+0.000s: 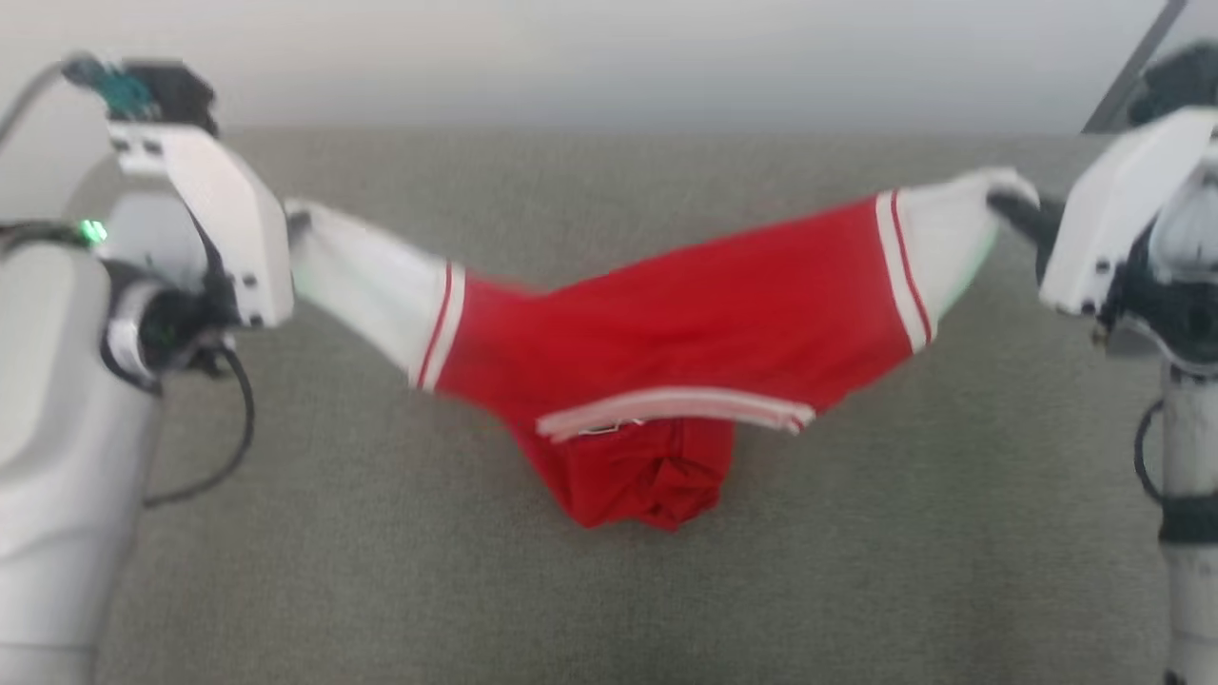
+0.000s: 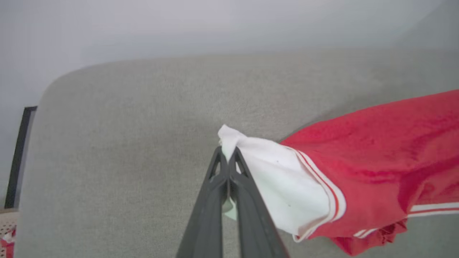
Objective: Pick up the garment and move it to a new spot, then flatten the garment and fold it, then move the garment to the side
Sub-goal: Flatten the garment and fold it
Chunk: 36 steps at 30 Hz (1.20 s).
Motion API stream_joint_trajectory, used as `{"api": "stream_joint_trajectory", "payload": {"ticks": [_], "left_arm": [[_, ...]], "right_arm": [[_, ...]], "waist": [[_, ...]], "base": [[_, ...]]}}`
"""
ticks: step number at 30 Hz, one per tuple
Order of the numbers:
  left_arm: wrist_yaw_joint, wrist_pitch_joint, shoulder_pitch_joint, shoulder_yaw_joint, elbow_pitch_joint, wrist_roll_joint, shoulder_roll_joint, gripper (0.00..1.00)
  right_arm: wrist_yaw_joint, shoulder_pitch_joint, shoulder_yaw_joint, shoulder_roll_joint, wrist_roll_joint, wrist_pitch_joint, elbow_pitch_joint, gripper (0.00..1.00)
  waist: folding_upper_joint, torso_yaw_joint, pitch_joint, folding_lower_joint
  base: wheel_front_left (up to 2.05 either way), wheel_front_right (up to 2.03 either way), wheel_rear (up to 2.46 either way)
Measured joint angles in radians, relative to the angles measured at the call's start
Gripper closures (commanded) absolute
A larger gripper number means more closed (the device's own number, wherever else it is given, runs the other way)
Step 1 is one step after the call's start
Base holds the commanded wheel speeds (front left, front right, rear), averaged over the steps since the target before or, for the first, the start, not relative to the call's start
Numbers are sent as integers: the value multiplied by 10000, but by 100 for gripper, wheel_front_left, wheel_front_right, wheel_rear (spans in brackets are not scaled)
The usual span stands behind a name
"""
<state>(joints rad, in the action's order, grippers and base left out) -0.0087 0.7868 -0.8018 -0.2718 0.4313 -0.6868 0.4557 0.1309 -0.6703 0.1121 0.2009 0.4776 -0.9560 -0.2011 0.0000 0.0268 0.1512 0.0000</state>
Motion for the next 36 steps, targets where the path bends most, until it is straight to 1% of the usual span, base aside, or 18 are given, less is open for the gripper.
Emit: {"api": "stream_joint_trajectory", "payload": {"ticks": [3,5,9,11,15,19,22,24,28,34,36], "left_arm": [[138,-77,-495,111,-138,86,75,100],[128,-157,-838,134,-148,127,111,100],[77,-614,-1686,244,54,213,98,100],[-65,-775,-2180,270,211,217,77,100],[-123,-947,-2987,194,614,380,52,100],[-228,-1114,-3646,125,974,548,12,100],[-326,-1484,-4065,73,1277,662,-13,100],[-410,-1749,-4331,65,1532,723,-35,100],[-550,-2640,-4786,17,2025,892,-157,100],[-732,-4126,-5964,-96,2788,1273,-364,100],[-798,-4706,-6419,-157,3053,1396,-487,100]], "right_arm": [[0,-682,-10,-224,-121,301,-150,100],[0,-1187,-6,-399,-142,560,-337,100],[0,-2203,-96,-704,-157,1223,-855,100],[0,-2725,-67,-798,-121,1567,-1162,100],[-2,-3660,-65,-928,-113,2080,-1916,100],[0,-4361,-291,-1016,-121,2491,-2485,100],[0,-4761,-405,-1005,-111,2884,-2978,100],[0,-5007,-483,-930,-155,3335,-3298,100],[0,-5539,-736,-798,-163,4196,-4034,100],[0,-6594,-1442,-443,-303,6105,-4951,100],[-2,-6889,-1710,-351,-303,6907,-5235,100]], "waist": [[0,-137,-445,0],[0,-229,-711,0],[0,-414,-1171,0],[0,-498,-1344,0],[0,-632,-1550,0],[0,-719,-1639,0],[0,-755,-1607,0],[0,-773,-1538,0],[0,-800,-1272,0],[0,-820,-394,0],[0,-815,-11,0]], "base": [[0,0,0],[0,0,0],[0,0,0],[0,0,0],[0,0,0],[0,0,0],[0,0,0],[0,0,0],[0,0,0],[0,0,0],[0,0,0]]}}
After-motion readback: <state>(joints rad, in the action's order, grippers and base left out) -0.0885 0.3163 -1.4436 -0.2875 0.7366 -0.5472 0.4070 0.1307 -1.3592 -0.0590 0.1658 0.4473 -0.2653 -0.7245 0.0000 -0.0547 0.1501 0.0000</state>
